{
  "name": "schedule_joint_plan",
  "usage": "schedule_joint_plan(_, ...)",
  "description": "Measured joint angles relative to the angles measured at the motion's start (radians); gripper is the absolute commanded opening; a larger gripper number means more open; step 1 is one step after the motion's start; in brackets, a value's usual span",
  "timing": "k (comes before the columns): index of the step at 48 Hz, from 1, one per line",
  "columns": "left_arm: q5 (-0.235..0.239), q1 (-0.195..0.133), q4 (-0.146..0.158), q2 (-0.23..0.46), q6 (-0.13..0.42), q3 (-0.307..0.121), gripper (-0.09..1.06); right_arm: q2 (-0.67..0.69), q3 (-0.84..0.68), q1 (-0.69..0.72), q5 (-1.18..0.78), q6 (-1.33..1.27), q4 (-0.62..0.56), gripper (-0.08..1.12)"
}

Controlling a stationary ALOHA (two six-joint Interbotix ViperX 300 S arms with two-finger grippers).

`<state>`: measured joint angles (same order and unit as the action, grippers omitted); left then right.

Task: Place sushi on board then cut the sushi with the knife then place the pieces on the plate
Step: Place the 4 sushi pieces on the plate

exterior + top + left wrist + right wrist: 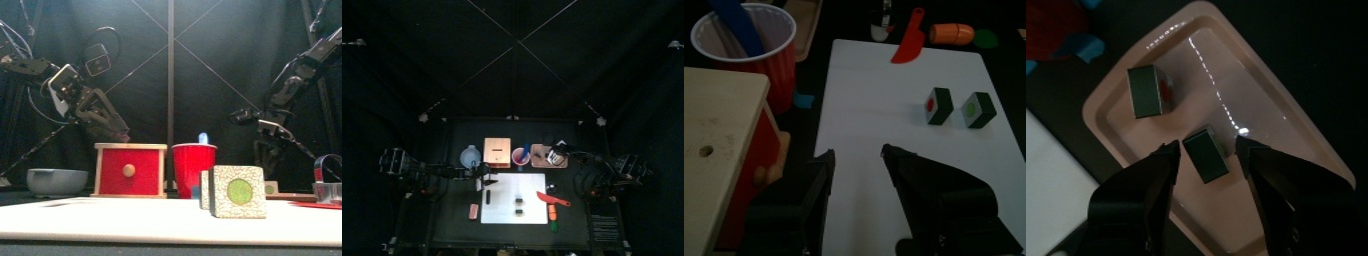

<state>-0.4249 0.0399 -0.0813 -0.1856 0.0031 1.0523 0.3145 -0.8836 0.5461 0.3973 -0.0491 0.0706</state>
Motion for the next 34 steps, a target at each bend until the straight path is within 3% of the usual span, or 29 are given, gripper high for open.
schedule_joint_plan(12, 0.0, 0.0, 0.0, 0.0, 0.0, 0.0, 0.81, 0.003, 0.057, -0.29, -0.009, 0.0, 0.044, 0.83)
schedule_joint_plan(23, 0.0, 0.0, 0.0, 0.0, 0.0, 0.0, 0.81, -0.109, 0.127, -0.538, -0.126, 0.0, 0.071, 0.83)
schedule_joint_plan(34, 0.002, 0.0, -0.002, 0.0, -0.003, 0.0, 0.81, -0.229, 0.19, -0.653, -0.198, 0.0, 0.14, 0.83)
